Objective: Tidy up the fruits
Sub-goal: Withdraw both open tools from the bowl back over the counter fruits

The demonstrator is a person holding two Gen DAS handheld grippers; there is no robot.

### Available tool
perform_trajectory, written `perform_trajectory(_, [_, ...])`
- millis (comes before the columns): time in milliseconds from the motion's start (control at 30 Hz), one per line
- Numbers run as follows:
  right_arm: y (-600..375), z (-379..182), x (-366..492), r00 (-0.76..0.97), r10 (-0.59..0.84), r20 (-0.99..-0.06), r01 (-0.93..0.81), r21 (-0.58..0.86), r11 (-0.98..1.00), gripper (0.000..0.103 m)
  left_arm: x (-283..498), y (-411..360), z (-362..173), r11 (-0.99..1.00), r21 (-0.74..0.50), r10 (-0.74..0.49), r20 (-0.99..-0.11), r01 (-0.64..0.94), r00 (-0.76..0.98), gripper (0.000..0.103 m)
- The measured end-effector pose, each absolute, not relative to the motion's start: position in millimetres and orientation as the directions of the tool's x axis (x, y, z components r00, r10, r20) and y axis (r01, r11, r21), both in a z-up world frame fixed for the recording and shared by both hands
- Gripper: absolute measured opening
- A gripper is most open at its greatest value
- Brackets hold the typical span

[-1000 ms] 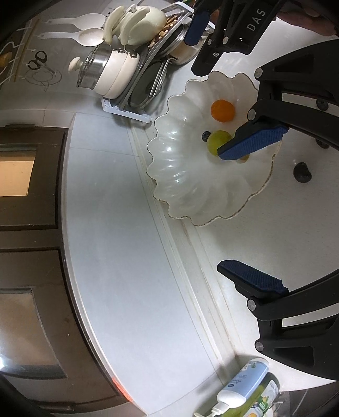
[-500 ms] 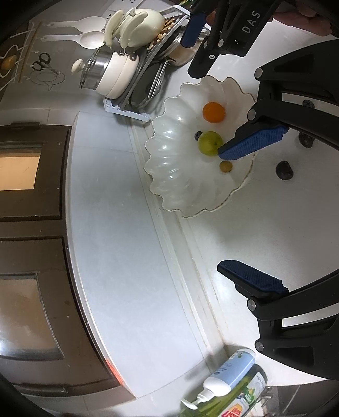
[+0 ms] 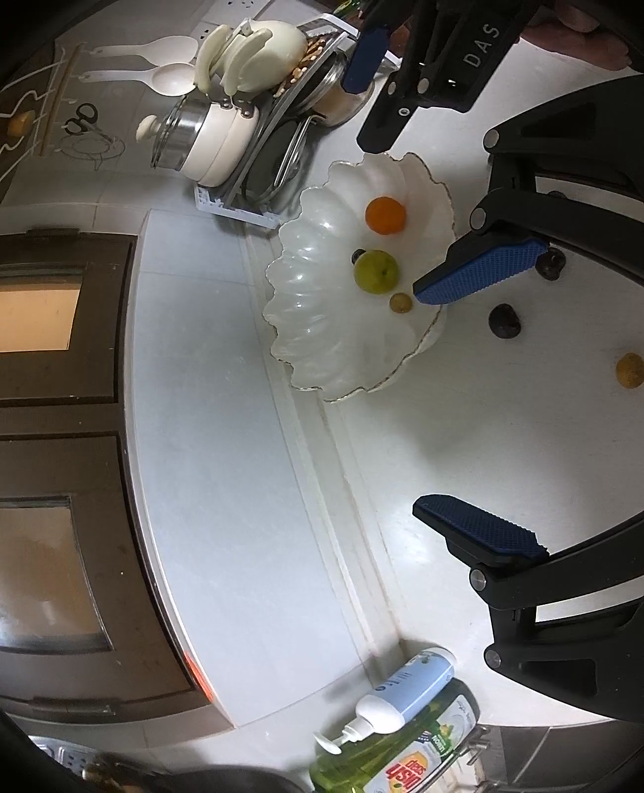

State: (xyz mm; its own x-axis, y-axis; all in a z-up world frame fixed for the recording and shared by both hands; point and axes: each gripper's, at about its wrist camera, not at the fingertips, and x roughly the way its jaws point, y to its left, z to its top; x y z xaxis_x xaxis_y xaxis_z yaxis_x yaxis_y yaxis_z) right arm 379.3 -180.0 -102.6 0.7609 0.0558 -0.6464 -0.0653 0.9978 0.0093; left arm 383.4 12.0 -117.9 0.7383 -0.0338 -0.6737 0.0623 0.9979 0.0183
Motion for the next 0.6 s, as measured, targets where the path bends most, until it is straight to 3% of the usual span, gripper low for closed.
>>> perform_trajectory(600, [-183, -118, 347, 0.741, 0.088, -0.666, -0.099, 0.022, 0.995, 0.070, 346, 6, -129, 0.999, 0.008, -0.034, -0.684, 0.054, 0.728, 0.079])
